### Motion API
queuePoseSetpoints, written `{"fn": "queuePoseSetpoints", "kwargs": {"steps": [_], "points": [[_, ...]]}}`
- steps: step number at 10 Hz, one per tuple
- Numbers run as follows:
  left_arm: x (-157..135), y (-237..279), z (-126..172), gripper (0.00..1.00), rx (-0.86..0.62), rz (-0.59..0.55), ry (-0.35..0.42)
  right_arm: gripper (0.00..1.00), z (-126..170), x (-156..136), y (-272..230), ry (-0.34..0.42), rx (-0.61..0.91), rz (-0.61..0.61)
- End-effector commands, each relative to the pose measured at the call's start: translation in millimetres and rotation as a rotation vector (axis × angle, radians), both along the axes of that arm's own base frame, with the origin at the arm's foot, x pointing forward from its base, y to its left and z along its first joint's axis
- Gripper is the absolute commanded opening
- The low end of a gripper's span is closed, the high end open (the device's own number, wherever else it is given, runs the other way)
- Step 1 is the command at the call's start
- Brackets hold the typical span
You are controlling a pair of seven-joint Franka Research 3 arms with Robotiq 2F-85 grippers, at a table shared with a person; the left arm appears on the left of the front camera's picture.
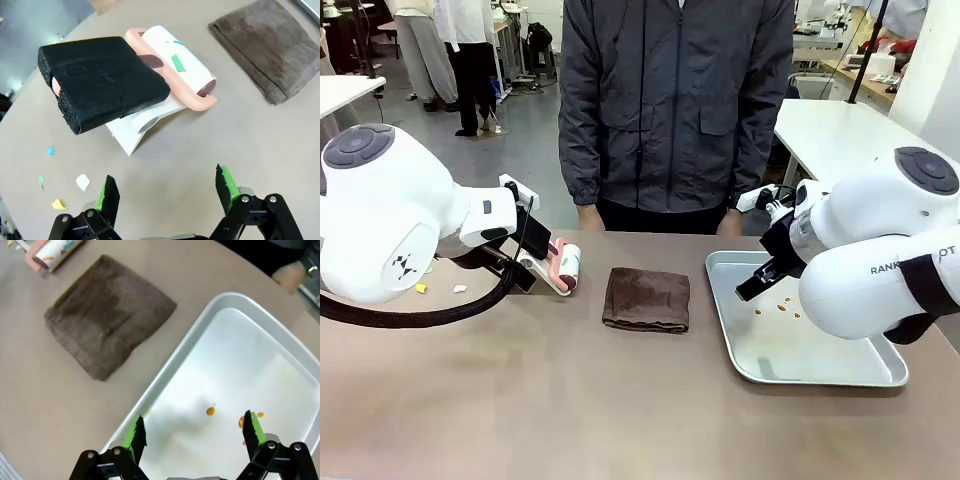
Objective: Clean the surface of the table.
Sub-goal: Hold the Lint Roller with your left hand and the towel with your right hand.
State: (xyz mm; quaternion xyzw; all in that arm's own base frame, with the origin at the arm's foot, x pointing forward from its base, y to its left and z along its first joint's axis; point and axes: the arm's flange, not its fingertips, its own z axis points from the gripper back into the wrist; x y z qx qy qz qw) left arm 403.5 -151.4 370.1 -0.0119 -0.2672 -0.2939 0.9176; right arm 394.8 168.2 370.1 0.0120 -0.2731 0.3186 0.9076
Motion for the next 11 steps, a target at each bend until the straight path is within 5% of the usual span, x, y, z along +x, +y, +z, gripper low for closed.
{"fn": "queuePoseSetpoints", "kwargs": {"steps": [1, 11], "points": [[0.0, 0.0, 0.1, 1.0, 0.0, 0.0, 0.0, 1.0, 0.1, 0.0, 0.0, 0.0, 0.0, 0.0], [0.0, 0.0, 0.1, 1.0, 0.0, 0.0, 0.0, 1.0, 0.1, 0.0, 0.0, 0.0, 0.0, 0.0]]}}
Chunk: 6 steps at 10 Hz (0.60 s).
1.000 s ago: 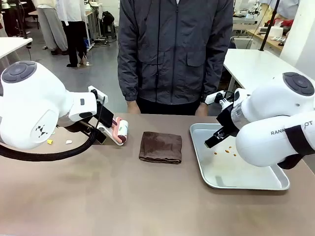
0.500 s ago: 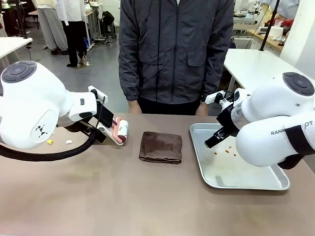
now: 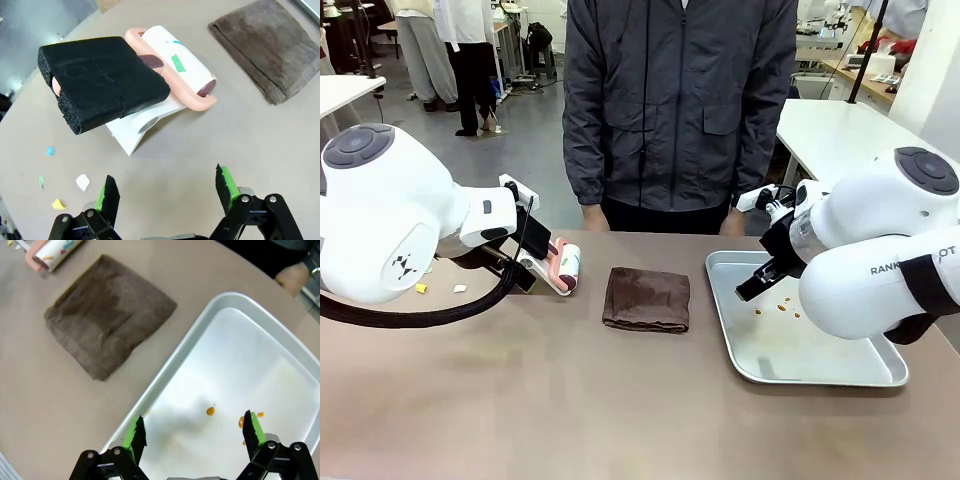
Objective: Clean the surface of the table.
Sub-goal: Hold the Lint Roller with your left hand and the towel with your right hand.
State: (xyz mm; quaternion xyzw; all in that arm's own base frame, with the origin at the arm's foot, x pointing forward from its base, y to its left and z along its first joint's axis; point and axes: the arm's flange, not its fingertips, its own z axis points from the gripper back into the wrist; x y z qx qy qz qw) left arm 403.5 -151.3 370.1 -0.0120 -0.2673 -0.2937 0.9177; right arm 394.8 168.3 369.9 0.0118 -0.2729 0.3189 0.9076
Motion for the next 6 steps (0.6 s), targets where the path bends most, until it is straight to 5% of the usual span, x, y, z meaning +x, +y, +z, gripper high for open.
{"fn": "queuePoseSetpoints", "kwargs": {"steps": [1, 6], "points": [[0.0, -0.1, 0.1, 1.0, 0.0, 0.0, 0.0, 1.0, 0.3, 0.0, -0.1, -0.001, 0.001, 0.0], [0.0, -0.1, 0.1, 1.0, 0.0, 0.0, 0.0, 1.0, 0.3, 0.0, -0.1, -0.001, 0.001, 0.0]]}}
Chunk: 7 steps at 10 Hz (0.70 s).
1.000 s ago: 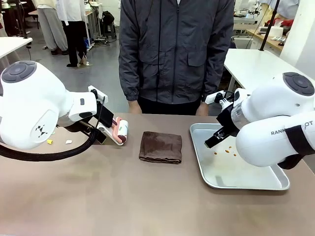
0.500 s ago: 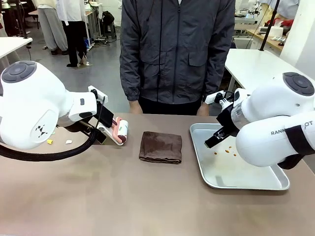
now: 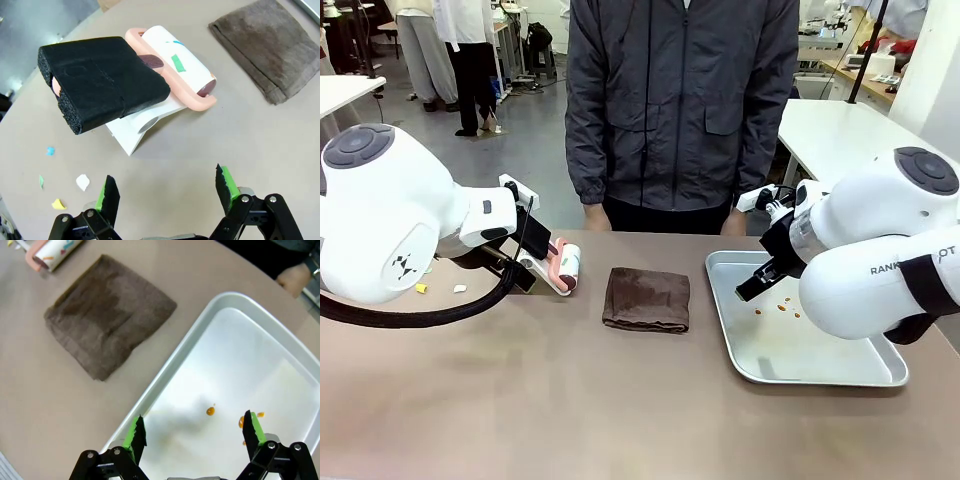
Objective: Clean the surface of the table.
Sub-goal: Hold the Lint Roller with your left hand and the towel with your right hand.
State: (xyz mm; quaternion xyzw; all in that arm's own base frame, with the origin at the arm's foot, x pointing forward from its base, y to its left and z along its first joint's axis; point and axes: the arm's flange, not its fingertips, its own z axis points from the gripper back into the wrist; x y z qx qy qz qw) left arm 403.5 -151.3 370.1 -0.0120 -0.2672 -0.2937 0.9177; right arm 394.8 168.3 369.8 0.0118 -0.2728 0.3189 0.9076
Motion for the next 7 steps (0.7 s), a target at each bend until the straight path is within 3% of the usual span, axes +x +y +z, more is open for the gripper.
{"fn": "queuePoseSetpoints", "kwargs": {"steps": [1, 2, 3, 4, 6, 7], "points": [[0.0, 0.0, 0.0, 1.0, 0.0, 0.0, 0.0, 1.0, 0.0, 0.0, 0.0, 0.0, 0.0, 0.0], [-10.5, 2.5, 17.7, 1.0, -0.058, -0.032, 0.02, 1.0, 9.5, -2.5, -1.9, 0.067, 0.018, -0.067], [-19.5, 5.7, 35.7, 1.0, -0.09, 0.057, 0.078, 1.0, 22.9, -6.1, -7.0, 0.149, 0.074, -0.136], [-30.4, 12.6, 53.8, 1.0, -0.144, 0.105, 0.183, 1.0, 39.5, -12.2, -15.4, 0.205, 0.14, -0.2], [-53.0, 39.8, 84.4, 1.0, -0.215, 0.183, 0.22, 1.0, 71.4, -28.4, -37.5, 0.342, 0.269, -0.336], [-64.8, 59.9, 100.4, 1.0, -0.303, 0.155, 0.229, 1.0, 85.6, -40.8, -55.0, 0.389, 0.343, -0.387]]}}
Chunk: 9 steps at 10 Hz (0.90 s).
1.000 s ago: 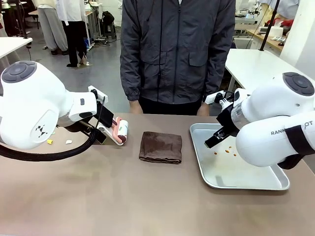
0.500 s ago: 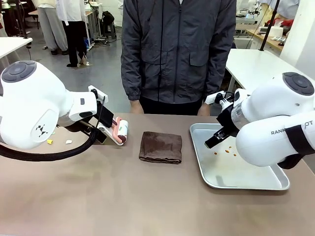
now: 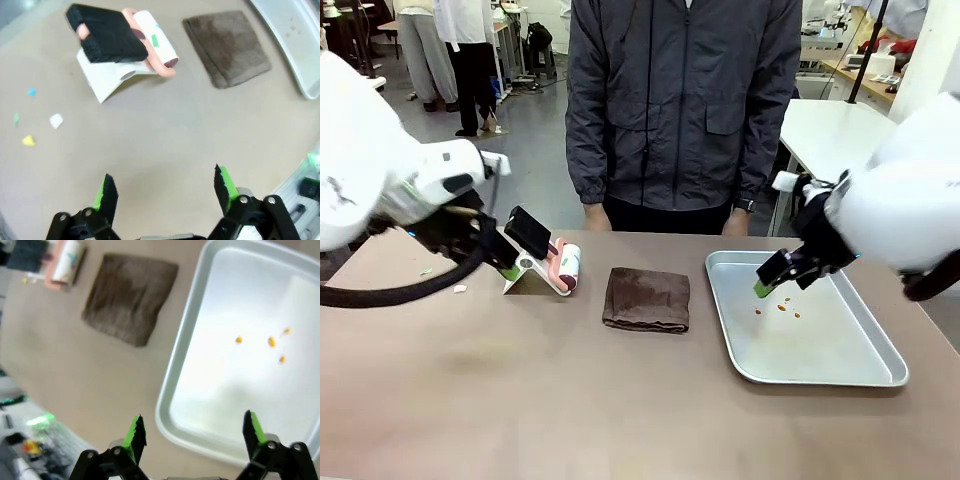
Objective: Clean the surface of the table.
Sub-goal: Hold the Lint Roller with your left hand and the towel with your right hand.
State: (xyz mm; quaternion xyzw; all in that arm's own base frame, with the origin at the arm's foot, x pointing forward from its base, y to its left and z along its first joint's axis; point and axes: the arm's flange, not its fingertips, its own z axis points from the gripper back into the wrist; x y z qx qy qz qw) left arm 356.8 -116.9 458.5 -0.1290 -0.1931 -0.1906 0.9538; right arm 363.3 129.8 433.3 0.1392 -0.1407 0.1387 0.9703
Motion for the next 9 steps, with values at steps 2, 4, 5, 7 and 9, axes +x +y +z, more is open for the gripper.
{"fn": "queuePoseSetpoints", "kwargs": {"steps": [2, 4, 5, 7, 9], "points": [[-35.4, 77.4, 36.6, 1.0, -0.26, 0.05, -0.054, 1.0, 42.0, -34.9, -60.3, 0.036, 0.259, -0.166], [-50.2, 140.6, 48.7, 1.0, -0.439, 0.117, -0.12, 1.0, 52.8, -58.0, -117.1, 0.012, 0.468, -0.283], [-55.4, 170.2, 46.9, 1.0, -0.503, 0.152, -0.136, 1.0, 55.1, -67.7, -147.0, -0.007, 0.563, -0.351], [-70.3, 224.0, 34.9, 1.0, -0.605, 0.272, -0.19, 1.0, 49.6, -82.5, -203.2, -0.031, 0.702, -0.474], [-89.5, 267.6, 10.9, 1.0, -0.716, 0.398, -0.227, 1.0, 25.7, -88.1, -255.9, -0.032, 0.842, -0.588]]}}
